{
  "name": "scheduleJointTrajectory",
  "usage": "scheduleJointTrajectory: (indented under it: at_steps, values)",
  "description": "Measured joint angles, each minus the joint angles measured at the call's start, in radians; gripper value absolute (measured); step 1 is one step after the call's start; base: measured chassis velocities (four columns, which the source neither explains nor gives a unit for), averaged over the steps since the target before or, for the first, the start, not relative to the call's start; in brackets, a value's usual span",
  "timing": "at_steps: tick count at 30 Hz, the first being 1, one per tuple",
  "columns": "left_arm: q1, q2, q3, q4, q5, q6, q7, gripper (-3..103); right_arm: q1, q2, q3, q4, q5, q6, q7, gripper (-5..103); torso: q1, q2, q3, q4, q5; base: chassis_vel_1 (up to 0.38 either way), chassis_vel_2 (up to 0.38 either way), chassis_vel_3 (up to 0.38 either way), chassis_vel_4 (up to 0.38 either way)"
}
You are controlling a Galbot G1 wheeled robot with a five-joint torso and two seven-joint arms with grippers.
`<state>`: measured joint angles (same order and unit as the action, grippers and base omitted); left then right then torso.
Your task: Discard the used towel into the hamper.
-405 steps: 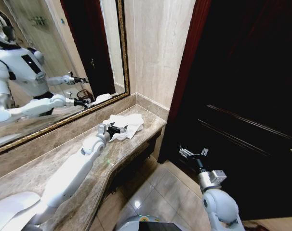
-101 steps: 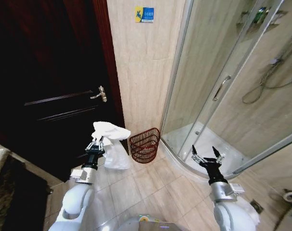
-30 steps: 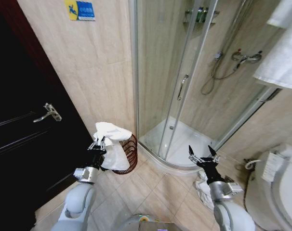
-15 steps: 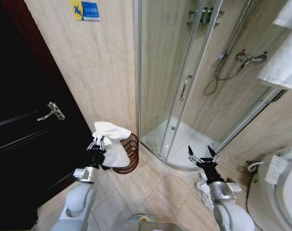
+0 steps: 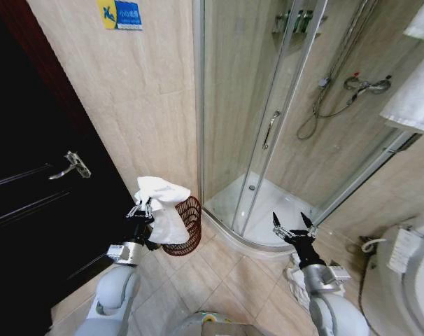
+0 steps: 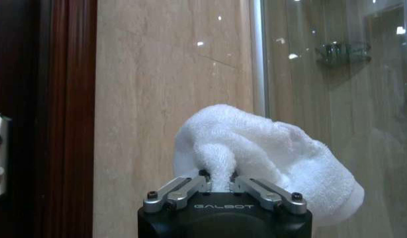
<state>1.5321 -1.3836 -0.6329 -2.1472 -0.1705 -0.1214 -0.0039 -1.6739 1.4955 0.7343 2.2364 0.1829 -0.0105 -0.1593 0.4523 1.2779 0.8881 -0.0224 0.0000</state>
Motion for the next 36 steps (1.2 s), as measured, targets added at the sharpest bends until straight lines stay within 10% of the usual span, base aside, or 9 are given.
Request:
scheduleJointTrajectory:
  at_steps: [25, 36]
  values:
    - [-0.04, 0.014, 0.025, 0.022, -0.015, 0.034, 0.004, 7, 0.002, 0.002, -0.01, -0.01, 0.003, 0.011, 0.01, 100, 0.0, 0.0, 0.0, 0.0001, 0.0, -0.021, 0.015, 0.02, -0.017]
    - [-0.242, 0.094, 0.11, 0.141, -0.08, 0.053, -0.013, 7, 0.01, 0.017, -0.046, 0.003, -0.045, 0.004, 0.019, 100, 0.0, 0.0, 0.0, 0.0, -0.0001, 0.0, 0.0, 0.0, 0.0]
